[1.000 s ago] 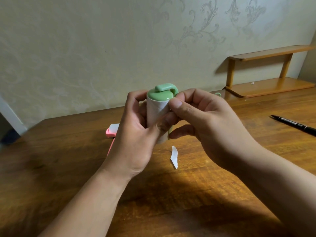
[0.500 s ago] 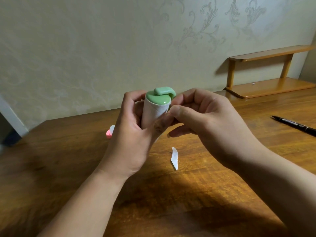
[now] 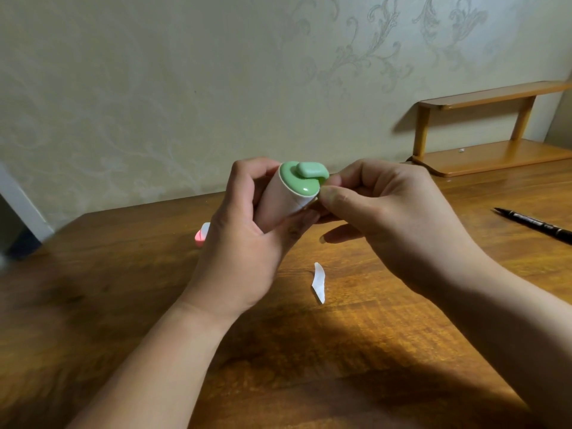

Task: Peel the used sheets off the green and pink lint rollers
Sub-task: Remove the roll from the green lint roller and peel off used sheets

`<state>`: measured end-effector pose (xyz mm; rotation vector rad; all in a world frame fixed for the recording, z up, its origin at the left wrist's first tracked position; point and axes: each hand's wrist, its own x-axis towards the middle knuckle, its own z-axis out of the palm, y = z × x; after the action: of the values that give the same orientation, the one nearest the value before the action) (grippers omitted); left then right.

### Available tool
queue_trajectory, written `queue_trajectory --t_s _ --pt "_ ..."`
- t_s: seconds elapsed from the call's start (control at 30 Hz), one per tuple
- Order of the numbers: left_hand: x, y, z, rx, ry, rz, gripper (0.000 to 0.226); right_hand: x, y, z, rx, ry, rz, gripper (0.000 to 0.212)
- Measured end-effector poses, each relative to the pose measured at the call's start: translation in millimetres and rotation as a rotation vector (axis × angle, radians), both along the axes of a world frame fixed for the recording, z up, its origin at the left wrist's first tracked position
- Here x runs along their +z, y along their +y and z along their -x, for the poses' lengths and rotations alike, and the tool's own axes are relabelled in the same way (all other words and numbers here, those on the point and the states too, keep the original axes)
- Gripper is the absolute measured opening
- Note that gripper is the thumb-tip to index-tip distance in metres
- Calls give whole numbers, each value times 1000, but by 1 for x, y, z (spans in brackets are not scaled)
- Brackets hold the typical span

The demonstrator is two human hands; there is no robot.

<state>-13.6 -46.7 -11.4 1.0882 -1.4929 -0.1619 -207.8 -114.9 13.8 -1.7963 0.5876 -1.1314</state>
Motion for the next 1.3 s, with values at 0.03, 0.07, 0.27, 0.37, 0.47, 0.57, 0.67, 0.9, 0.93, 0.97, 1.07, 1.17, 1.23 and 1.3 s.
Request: queue_trajectory --t_s 0.03,0.07,0.27,0.37,0.47,0.57,0.67,0.9,0.93,0.97,1.07,1.17,1.23,1.3 --pt "0 0 0 -2 -5 4 55 -1 -1 0 10 -8 -6 9" --pt "0 -1 1 -12 0 6 55 -1 -1 -1 16 -18 -8 9" --pt "-1 -3 8 -122 182 -51 56 -4 -3 -2 47 -66 13 8" --pt "0 -3 9 -197 257 -96 58 -4 -3 -2 22 -77 4 11" --pt "-1 -2 10 -279 317 -127 48 -4 -3 -2 13 -75 22 7" --pt "-3 -1 12 -287 392 -162 45 -3 -1 -1 3 -72 31 7" --pt "-4 0 11 -269 428 -196 54 -3 -1 -1 5 -72 28 7" --pt "-7 -1 5 -261 471 -315 47 -3 -2 -2 -3 -11 34 10" --pt "-8 -1 5 -268 483 -337 50 -4 -3 -3 -46 32 82 13" --pt "-8 -1 5 -277 497 -357 52 -6 -4 -3 -81 70 126 15" --pt "-6 -1 6 -281 534 -379 52 -8 -5 -3 -114 124 194 16" --pt "-4 0 7 -262 545 -341 49 -8 -4 -1 -126 127 232 10" --pt "-4 0 9 -238 548 -309 51 -6 -4 -1 -106 100 210 5" --pt "-4 0 10 -223 495 -278 58 -4 -3 -2 -65 54 147 15"
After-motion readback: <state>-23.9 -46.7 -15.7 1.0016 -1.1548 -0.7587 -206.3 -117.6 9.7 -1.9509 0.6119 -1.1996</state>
